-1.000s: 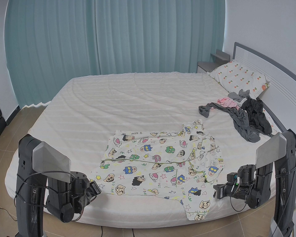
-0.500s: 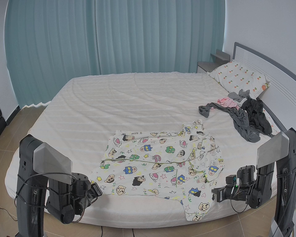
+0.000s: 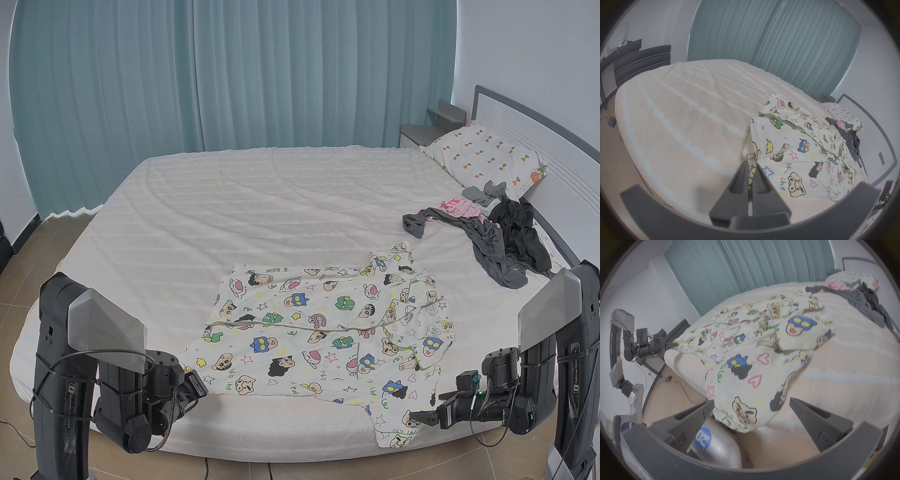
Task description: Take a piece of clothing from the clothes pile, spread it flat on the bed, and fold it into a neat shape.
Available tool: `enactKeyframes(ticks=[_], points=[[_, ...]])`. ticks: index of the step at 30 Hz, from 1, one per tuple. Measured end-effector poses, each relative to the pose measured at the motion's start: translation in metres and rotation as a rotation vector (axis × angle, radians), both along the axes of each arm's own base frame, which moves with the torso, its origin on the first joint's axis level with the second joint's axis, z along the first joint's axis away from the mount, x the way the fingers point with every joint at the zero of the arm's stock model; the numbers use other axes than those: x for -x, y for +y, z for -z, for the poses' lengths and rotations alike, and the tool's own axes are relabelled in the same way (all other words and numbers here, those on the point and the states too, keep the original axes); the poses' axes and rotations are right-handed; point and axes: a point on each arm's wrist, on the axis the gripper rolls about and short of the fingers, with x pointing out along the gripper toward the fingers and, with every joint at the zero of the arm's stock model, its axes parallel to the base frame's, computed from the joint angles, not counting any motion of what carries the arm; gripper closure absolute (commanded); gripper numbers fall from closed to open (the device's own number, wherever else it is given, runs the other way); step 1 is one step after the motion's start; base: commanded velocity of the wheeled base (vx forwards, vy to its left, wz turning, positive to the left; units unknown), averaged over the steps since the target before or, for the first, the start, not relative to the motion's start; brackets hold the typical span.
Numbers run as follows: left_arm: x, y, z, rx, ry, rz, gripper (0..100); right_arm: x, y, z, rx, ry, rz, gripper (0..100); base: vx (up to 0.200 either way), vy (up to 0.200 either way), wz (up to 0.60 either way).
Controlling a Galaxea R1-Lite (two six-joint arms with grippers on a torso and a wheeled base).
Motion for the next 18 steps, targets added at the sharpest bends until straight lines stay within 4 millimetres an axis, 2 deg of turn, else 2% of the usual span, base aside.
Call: enactKeyframes(ticks=[7,18], points=[[0.000,0.000,0.001,0.000,0.001,0.002,100,0.017,-0.009,0.015,0.075,0.070,-0.038,0,0.000,0.000,0.00],[-0.001,-0.001,0.003,-0.005,0.003,0.003,100,0.029,0.008,0.022,0.082,0.142,-0.070,0,0.000,0.000,0.00]])
